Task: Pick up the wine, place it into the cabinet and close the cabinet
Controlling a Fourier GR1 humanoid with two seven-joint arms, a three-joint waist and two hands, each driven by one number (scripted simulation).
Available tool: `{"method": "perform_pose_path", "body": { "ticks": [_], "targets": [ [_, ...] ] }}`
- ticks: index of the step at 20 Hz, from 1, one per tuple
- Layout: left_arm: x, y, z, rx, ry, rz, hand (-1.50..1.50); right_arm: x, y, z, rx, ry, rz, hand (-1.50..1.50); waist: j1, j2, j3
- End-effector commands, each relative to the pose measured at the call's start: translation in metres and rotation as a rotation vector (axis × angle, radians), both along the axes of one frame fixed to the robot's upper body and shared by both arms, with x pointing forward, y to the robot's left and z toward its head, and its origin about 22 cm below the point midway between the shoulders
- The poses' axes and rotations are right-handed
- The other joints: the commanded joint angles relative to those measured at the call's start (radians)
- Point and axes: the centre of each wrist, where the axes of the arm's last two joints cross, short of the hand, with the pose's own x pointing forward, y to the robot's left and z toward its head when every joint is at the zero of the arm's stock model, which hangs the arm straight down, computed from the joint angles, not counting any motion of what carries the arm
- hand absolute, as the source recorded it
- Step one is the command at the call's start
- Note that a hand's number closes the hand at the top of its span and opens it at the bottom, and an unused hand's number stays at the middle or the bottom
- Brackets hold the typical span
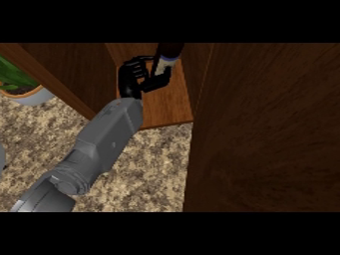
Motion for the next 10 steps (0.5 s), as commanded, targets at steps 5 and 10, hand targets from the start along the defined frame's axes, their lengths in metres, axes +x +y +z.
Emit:
{"method": "perform_pose_path", "body": {
  "ticks": [5,10],
  "targets": [
    [0.011,0.013,0.015,0.119,-0.018,0.02,1.5,-0.003,-0.002,0.003,-0.009,-0.011,0.007,-1.5,0.005,0.002,0.0],
    [0.004,0.03,-0.002,0.37,-0.034,0.063,1.5,-0.004,-0.003,0.003,-0.007,-0.013,0.018,-1.5,-0.003,0.006,0.001]
  ]
}}
